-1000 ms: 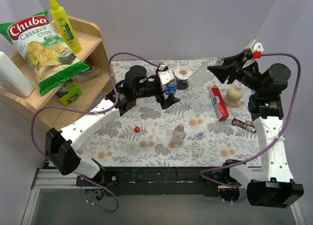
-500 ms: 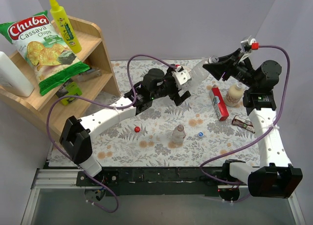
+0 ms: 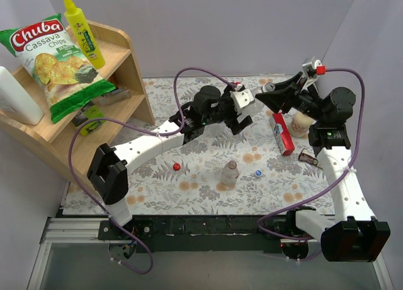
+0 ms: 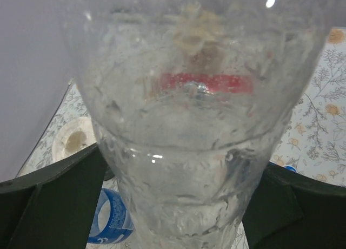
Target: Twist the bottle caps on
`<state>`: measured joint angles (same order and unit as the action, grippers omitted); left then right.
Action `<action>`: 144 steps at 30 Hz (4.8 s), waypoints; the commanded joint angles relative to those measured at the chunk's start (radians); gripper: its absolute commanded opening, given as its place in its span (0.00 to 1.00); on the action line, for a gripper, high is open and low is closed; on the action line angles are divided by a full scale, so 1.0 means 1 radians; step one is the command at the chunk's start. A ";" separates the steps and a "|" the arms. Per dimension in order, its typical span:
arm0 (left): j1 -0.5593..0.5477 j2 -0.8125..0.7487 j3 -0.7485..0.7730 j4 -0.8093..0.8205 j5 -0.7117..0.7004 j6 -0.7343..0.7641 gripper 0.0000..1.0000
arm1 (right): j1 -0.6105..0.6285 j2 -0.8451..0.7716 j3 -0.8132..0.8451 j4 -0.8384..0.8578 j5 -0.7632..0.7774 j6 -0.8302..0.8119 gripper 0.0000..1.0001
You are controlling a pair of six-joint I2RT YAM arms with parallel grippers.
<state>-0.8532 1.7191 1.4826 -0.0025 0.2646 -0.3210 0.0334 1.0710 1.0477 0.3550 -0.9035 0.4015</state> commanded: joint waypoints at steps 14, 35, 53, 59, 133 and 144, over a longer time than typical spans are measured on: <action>-0.003 0.027 0.082 -0.129 0.111 0.010 0.58 | 0.003 -0.045 -0.018 0.073 -0.054 0.016 0.01; 0.214 -0.372 -0.287 -0.083 0.360 -0.130 0.23 | -0.010 0.095 0.335 -1.168 -0.088 -1.059 0.74; 0.221 -0.501 -0.390 -0.232 0.302 -0.070 0.00 | 0.109 0.310 -0.133 -1.250 0.299 -1.885 0.89; 0.247 -0.506 -0.401 -0.228 0.289 -0.070 0.00 | 0.175 0.322 -0.209 -1.153 0.379 -1.885 0.85; 0.261 -0.429 -0.978 0.519 0.553 0.000 0.00 | 0.684 0.529 0.967 -1.663 0.156 -1.535 0.17; 0.260 -0.408 -0.947 0.484 0.571 0.091 0.00 | 0.737 0.506 0.899 -1.663 0.221 -1.564 0.17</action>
<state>-0.5926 1.3201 0.4889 0.4973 0.8066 -0.2909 0.7544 1.6104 1.9739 -1.2869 -0.7124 -1.1381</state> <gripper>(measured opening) 0.572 0.392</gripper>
